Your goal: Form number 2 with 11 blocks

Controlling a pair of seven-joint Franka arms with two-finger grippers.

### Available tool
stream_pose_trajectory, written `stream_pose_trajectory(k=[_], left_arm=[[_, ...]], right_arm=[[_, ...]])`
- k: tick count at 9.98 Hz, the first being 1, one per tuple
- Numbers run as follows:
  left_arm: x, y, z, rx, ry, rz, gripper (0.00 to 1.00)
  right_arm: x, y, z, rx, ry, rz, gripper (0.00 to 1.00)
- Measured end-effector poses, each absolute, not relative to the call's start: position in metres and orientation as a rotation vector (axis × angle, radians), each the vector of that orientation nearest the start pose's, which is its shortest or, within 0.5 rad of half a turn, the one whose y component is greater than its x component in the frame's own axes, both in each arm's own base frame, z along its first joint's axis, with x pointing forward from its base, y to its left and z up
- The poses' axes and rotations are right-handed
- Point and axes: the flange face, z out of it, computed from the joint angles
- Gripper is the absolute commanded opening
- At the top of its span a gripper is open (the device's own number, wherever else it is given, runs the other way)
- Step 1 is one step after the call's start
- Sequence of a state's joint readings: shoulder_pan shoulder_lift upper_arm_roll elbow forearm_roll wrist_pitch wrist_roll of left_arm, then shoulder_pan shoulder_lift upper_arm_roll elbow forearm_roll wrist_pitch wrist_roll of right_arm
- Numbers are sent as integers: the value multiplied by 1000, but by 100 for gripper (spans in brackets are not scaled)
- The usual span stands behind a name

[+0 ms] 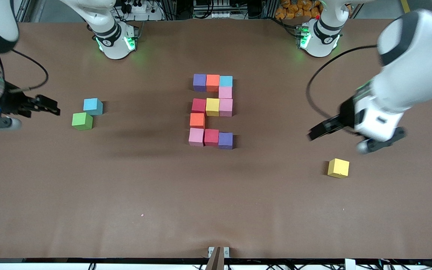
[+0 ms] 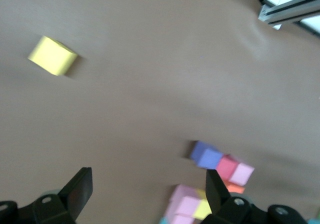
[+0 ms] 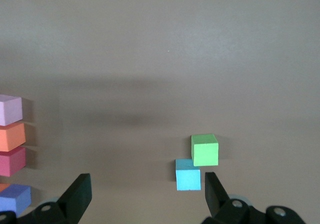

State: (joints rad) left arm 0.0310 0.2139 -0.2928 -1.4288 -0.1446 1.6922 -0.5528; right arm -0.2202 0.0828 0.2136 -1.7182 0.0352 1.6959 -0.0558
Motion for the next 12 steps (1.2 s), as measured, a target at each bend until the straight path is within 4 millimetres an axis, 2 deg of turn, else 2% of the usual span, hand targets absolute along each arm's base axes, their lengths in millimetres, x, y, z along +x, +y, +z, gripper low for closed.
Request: stream_pose_trajectory(k=[2,3,5,7,8,9,12], left_arm=[[587,-114,611,-3252,-316,49,100],[574,-101,623,-3203,-190,48,100],[551,-85,642,-3145,-7,17,100],[535,-66,648,-3141,52,5,100],[528,-63,648,-3142,80,-19,100],[521,-63,647,-3144,96,-40,100],[510,-72,654,-3147,129,-74,100]], right_arm=[[580,-5,478,-3077,-77,159,100],[578,-7,468,-3076,-75,171,100],[576,-8,458,-3076,-71,179,100],[576,-8,456,-3078,-70,171,100],[576,-9,462,-3082,-71,150,100],[576,-10,477,-3086,-73,121,100],[578,-12,539,-3100,-115,54,100]])
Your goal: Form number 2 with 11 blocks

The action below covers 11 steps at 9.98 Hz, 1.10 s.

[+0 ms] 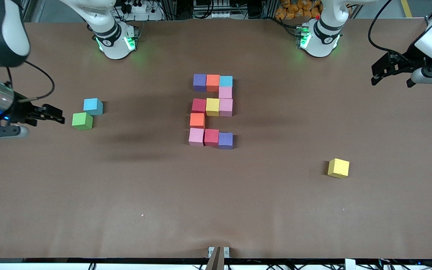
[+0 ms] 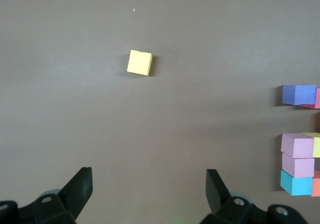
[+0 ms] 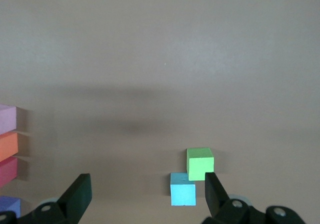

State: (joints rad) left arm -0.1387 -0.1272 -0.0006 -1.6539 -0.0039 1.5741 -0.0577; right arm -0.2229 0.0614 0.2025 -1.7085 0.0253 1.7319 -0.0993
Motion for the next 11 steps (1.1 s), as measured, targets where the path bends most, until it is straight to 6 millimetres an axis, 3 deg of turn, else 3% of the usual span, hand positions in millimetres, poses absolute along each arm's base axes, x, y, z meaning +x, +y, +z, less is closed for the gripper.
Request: stream_pose_trajectory(k=[3,4,8,11], left_arm=[[508,-69,660,-3148,158,-101,100],[505,-70,664,-3149,169,-114,100],[503,-66,672,-3185,114,-137,100],[512,-71,661,-3183,119,-95,100]], right_arm=[[574,-13,595,-3122,-164,31,100],[572,-13,604,-3123,-166,32,100],[572,-17,615,-3130,-162,4,100],[572,-16,617,-3131,-162,0,100]])
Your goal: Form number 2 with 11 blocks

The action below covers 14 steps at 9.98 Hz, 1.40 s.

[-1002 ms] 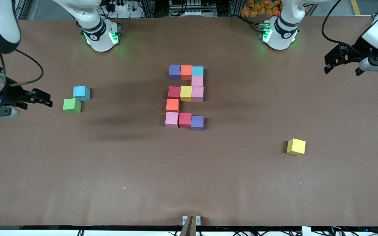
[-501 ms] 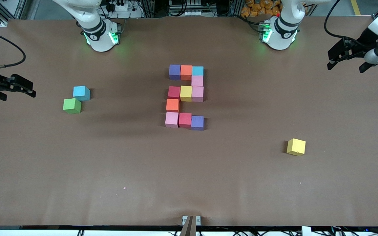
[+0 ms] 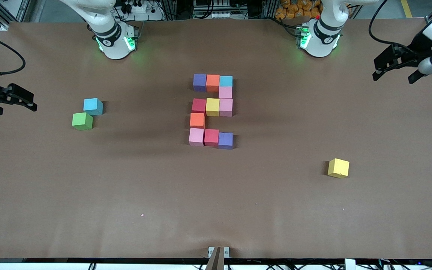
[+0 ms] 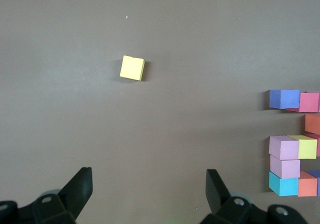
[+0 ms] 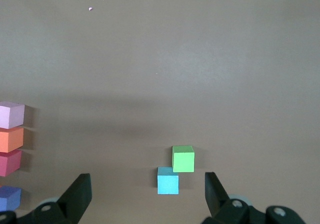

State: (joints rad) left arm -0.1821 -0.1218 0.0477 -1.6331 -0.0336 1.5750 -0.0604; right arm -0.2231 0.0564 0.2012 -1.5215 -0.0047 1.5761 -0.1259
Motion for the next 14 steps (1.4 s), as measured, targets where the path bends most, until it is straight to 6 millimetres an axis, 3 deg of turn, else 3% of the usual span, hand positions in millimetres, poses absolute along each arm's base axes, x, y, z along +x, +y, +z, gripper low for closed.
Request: stream_pose_trajectory(k=[14], left_arm=[[524,-64,647,-3183,56,-46,100]], right_arm=[[571,-17,619,-3130,-161,13,100]])
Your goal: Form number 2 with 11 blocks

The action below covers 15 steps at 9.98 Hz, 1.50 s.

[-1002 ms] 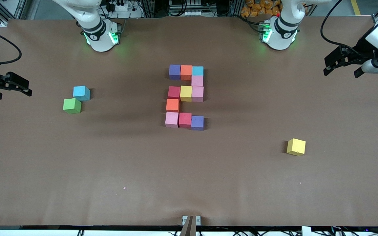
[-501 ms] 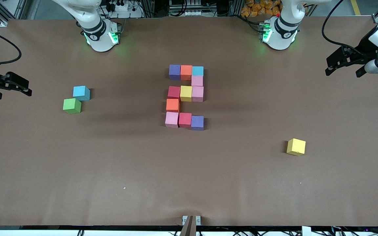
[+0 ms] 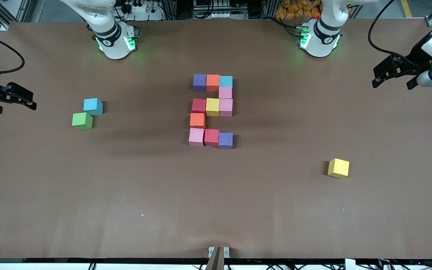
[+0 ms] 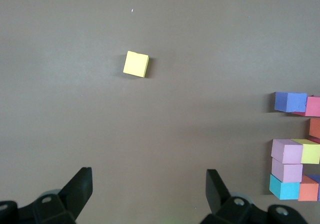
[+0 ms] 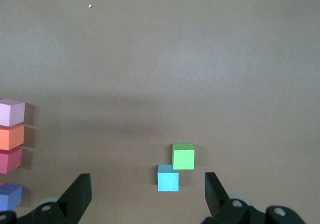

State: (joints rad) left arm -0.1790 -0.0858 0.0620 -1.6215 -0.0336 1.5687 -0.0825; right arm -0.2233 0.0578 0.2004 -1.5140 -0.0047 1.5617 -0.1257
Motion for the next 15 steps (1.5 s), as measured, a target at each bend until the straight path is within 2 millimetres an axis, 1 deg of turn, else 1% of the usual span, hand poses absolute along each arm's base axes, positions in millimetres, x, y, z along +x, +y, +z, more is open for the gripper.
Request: stream_pose_trajectory(k=[1,4,9,11,15], left_arm=[[525,-62,645,-3182,52,-40,100],[525,-62,651,-3183,50,-61,100],[527,-58,649,-3183,37,-54,100],[529,-45,649,-3183,-1,-57,100],[530,-28,653,-3182,-50,-71,100]], right_arm=[[571,-17,619,-3130,-161,13,100],[571,-17,618,-3131,-160,14,100],[571,-18,619,-3132,-159,13,100],[571,-18,618,-3133,-158,14,100],[571,-19,618,-3133,-157,14,100]])
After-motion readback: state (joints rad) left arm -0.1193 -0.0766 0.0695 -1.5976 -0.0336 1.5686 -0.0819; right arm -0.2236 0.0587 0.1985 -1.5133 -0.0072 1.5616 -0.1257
